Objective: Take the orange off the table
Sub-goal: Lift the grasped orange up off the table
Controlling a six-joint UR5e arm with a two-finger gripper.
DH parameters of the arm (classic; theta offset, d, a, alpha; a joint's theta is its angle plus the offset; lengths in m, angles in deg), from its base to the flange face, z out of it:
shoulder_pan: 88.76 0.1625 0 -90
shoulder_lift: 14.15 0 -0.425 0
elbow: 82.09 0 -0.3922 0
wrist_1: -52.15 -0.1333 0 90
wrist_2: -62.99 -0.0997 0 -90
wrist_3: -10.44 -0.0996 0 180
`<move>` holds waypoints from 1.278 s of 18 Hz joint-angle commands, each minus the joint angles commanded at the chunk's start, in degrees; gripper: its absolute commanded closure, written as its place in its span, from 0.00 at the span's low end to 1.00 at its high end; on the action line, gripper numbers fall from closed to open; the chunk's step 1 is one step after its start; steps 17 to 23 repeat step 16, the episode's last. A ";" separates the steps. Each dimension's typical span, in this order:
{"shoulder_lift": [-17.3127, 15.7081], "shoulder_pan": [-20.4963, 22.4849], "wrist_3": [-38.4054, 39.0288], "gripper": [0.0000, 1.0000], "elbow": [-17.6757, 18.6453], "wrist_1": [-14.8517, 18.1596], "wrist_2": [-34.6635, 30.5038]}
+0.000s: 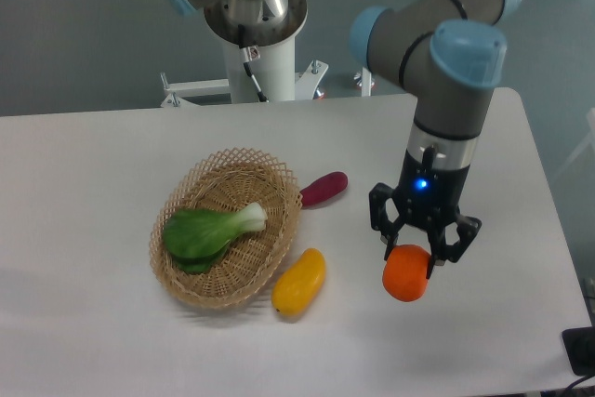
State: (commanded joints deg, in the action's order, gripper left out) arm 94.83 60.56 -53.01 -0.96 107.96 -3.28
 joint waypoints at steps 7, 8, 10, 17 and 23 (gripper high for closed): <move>-0.44 1.94 -1.84 0.59 -2.99 4.75 -0.52; -0.44 1.94 -1.84 0.59 -2.99 4.75 -0.53; -0.44 2.02 -2.98 0.59 -2.99 4.83 -0.53; -0.53 1.94 -3.69 0.59 -2.47 4.92 -0.61; -0.53 1.94 -3.69 0.59 -2.47 4.92 -0.61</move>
